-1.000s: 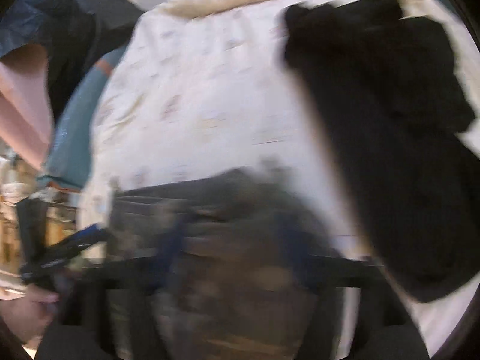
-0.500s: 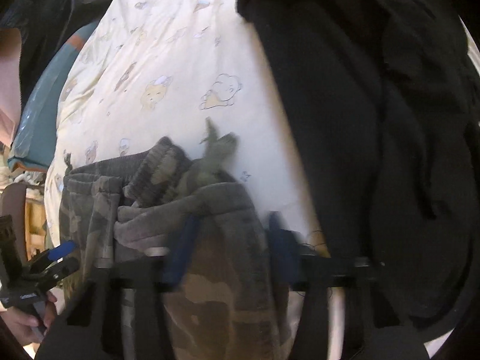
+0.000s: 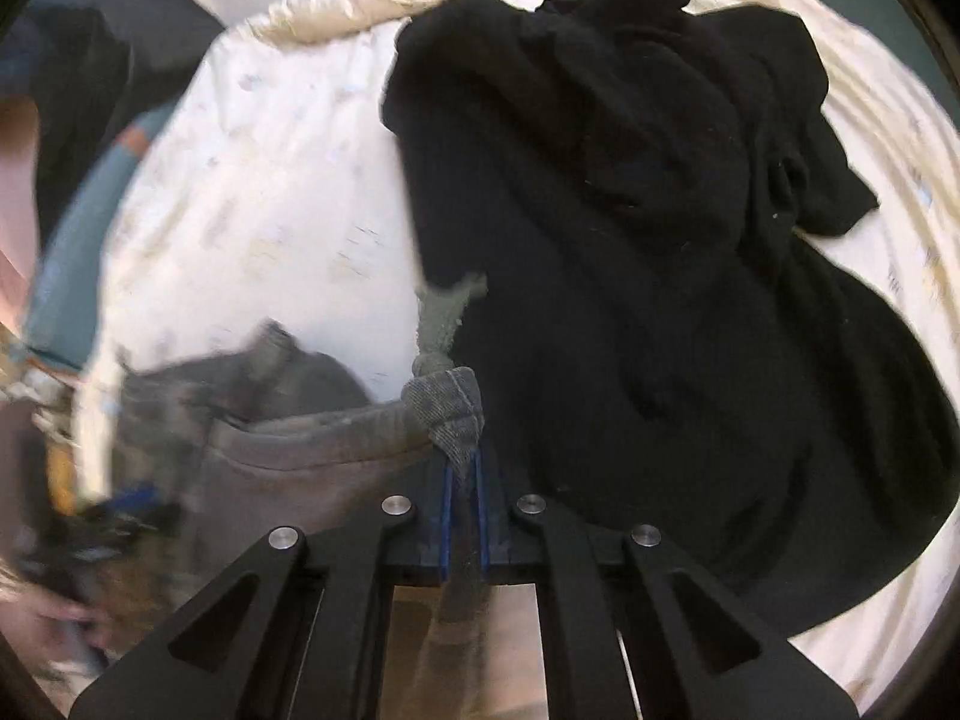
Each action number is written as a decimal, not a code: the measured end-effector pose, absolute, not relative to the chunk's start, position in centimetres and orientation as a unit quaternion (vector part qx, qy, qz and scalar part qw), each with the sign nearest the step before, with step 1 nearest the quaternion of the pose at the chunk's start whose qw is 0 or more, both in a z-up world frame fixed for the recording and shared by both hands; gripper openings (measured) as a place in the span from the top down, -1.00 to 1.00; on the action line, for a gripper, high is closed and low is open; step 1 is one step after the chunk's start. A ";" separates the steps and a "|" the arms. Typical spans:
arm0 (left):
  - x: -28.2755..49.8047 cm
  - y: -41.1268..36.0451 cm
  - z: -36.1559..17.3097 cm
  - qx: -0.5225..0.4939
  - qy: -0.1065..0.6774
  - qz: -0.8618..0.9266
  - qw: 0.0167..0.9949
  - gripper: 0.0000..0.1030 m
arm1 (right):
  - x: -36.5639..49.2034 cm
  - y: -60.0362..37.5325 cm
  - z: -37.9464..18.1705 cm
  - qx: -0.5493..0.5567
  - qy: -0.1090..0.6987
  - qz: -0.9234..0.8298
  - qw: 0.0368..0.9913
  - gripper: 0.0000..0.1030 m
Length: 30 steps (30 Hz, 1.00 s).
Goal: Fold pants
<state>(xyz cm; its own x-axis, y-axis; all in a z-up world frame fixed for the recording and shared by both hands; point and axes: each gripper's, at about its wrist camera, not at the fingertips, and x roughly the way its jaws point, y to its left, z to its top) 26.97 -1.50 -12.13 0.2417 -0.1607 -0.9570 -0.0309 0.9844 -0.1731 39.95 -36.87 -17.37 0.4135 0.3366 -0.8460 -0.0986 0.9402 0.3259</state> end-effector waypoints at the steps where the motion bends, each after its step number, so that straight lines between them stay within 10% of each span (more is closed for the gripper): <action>1: 27.1 -2.1 -11.4 -0.077 0.605 -0.054 0.790 -0.63 | 40.0 -37.0 -17.8 0.113 0.527 0.130 0.832 0.91; 7: 30.6 -8.1 -11.6 -0.045 0.610 -0.151 0.777 -0.55 | 39.6 -38.1 -18.4 0.137 0.525 0.136 0.829 0.91; 11: 33.5 -9.8 -14.3 -0.046 0.627 -0.156 0.762 0.21 | 39.7 -38.3 -18.3 0.148 0.522 0.147 0.827 0.91; 20: 32.0 -7.7 -11.9 -0.059 0.591 -0.183 0.784 0.92 | 38.6 -38.3 -16.9 0.159 0.502 0.172 0.833 0.91; 30: 33.6 -9.3 -12.1 -0.052 0.603 -0.185 0.775 0.78 | 37.6 -38.4 -15.9 0.137 0.501 0.160 0.840 0.91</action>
<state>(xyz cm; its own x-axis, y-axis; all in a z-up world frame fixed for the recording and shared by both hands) 33.56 -9.35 -12.14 0.2054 -0.3486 -0.9145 0.2238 0.9264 -0.3029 37.64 -38.37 -15.93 0.4475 0.4059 -0.7969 -0.1305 0.9112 0.3908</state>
